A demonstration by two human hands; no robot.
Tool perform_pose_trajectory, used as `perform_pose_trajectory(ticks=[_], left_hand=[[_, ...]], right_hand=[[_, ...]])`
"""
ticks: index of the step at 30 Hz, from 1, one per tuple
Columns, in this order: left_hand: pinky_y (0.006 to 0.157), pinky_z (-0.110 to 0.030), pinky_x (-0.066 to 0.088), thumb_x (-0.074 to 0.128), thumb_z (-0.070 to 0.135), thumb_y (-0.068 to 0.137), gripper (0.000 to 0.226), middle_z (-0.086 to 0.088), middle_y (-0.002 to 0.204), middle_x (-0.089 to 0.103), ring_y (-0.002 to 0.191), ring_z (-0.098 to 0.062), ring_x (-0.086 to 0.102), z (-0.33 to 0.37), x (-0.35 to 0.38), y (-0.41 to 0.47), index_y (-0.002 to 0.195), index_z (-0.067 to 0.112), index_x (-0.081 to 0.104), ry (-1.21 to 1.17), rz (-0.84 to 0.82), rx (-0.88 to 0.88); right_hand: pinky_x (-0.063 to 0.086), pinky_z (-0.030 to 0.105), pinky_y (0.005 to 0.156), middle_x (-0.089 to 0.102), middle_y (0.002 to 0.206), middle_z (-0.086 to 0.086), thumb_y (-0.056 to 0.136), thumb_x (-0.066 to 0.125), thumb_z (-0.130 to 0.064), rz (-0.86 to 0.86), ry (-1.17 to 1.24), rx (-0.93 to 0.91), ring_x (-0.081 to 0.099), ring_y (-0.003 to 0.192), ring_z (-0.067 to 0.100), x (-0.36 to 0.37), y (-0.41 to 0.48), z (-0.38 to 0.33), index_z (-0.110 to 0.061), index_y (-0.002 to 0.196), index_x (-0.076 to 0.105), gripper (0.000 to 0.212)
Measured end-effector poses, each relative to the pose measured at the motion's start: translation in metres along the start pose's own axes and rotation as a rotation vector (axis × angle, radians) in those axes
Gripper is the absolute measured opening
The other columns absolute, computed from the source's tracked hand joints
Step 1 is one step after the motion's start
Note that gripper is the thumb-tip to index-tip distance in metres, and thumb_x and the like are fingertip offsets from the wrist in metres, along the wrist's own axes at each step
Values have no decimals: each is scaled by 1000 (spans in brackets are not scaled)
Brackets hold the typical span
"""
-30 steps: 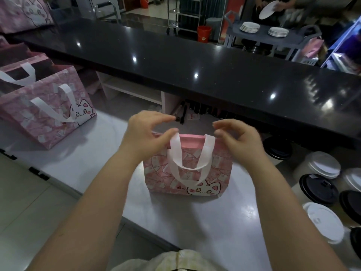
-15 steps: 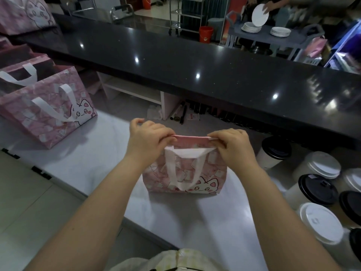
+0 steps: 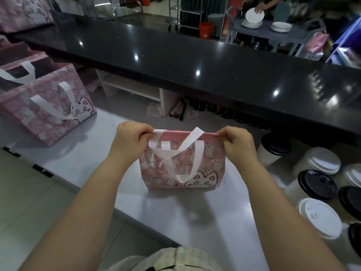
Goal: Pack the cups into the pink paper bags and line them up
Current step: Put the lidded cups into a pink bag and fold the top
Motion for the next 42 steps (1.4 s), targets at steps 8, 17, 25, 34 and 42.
perform_pose_trajectory(ticks=[8,17,25,34,42], left_hand=[[87,-28,46,77,11,81,29,9,100,67,92,-16,62,-35,-6,-25,109,18,71,-211,138,-219],[78,-25,57,78,11,80,31,11,80,70,77,-5,66,-59,5,-33,94,36,66,-602,288,-559],[73,-18,58,80,21,77,13,11,87,75,83,-4,71,-68,59,-130,89,24,75,-768,152,-818],[62,-19,56,70,2,87,13,6,77,76,71,-8,71,-72,75,-116,84,15,71,-943,163,-890],[70,-15,56,82,12,77,20,11,88,76,83,-6,71,-80,86,-144,86,28,74,-804,-5,-857]], right_hand=[[52,17,79,67,91,-25,88,57,0,176,276,185,62,92,-2,6,-14,20,-39,91,68,41],[55,17,79,69,97,-19,89,66,-12,244,535,299,64,92,-4,20,-15,23,-33,105,67,26],[57,23,76,74,100,-14,81,77,-13,145,773,431,70,93,8,63,-92,56,-35,91,75,24],[56,22,70,74,76,-7,82,73,-1,285,802,550,69,74,8,68,-90,67,-25,72,74,26],[52,13,66,74,80,-11,78,77,-2,162,677,595,68,75,2,77,-119,84,-23,80,72,22]])
Point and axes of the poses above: each hand's wrist, its own y-axis towards the middle knuckle, its own x-axis out of the palm, z = x × y, the point moved 8 cm from there along y, towards the middle knuckle
